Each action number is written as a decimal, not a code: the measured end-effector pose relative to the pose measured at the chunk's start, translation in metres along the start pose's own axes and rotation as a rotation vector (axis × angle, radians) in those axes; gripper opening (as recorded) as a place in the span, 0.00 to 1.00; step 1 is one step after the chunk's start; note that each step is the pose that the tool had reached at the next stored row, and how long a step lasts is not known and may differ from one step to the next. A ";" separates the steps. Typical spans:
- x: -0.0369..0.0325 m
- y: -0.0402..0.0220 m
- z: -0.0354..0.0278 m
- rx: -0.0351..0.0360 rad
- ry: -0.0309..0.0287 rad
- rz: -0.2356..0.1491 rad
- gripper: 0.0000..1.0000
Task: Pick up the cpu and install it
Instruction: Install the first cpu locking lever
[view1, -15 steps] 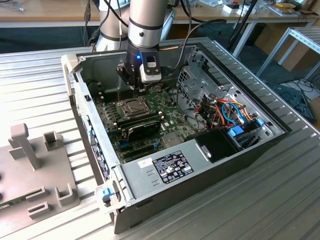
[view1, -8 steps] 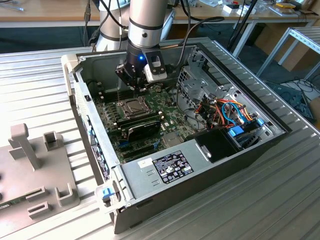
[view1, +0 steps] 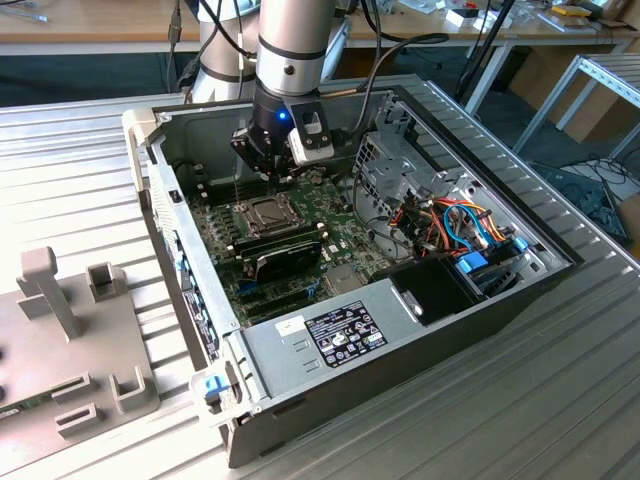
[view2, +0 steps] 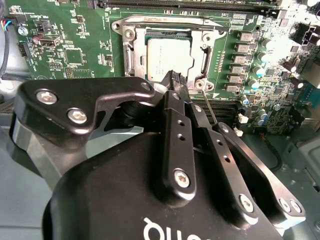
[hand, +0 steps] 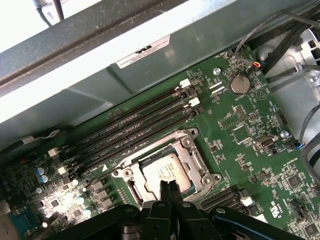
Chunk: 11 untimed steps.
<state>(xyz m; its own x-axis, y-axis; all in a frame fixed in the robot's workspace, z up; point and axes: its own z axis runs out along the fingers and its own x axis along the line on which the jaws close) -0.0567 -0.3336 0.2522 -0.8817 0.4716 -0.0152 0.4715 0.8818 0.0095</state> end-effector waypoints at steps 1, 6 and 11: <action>0.0000 0.0000 0.0000 0.0000 0.0000 0.000 0.11; 0.0000 0.0000 0.0000 0.0000 0.0000 0.000 0.11; 0.0000 0.0000 0.0000 0.0000 0.0000 -0.006 0.11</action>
<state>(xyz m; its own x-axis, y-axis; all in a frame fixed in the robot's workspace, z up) -0.0567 -0.3336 0.2522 -0.8843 0.4667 -0.0152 0.4666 0.8844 0.0094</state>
